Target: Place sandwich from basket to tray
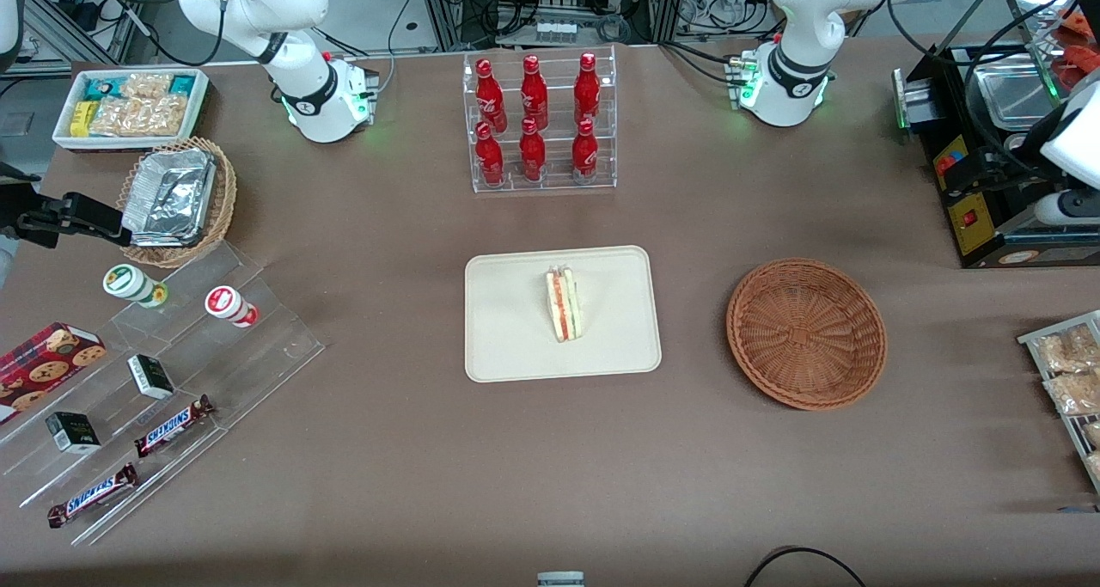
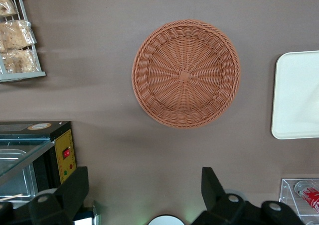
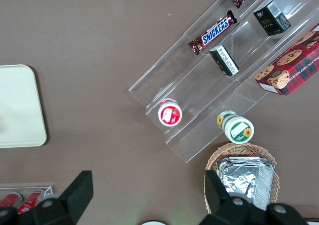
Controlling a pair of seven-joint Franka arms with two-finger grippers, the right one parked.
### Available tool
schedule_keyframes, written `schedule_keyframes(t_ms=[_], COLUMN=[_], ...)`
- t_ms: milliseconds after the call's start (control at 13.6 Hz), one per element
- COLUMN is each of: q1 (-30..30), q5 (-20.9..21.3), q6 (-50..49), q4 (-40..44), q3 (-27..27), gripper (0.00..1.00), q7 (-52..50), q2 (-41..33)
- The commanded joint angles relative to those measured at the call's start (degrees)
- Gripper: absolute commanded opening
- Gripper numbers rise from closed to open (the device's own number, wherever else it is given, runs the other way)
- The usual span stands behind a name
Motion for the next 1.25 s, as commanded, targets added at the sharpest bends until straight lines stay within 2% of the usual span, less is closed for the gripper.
schedule_keyframes(t_ms=[0, 221, 295, 516, 664, 1180], q1=[0.67, 0.32, 0.14, 0.05, -0.03, 0.05], q5=[-0.94, -5.58, -5.69, -4.81, -1.4, -0.85], q6=[-0.01, -0.01, 0.25, 0.43, -0.18, -0.36], q4=[4.24, 8.29, 8.47, 10.49, 10.58, 10.32], q3=[-0.85, -0.94, -1.12, -1.21, -1.21, -1.21], gripper=[1.0, 1.0, 1.0, 1.0, 1.0, 1.0], q7=[0.66, 0.48, 0.48, 0.92, 0.74, 0.48], q2=[3.39, 6.12, 6.65, 7.97, 7.8, 7.8])
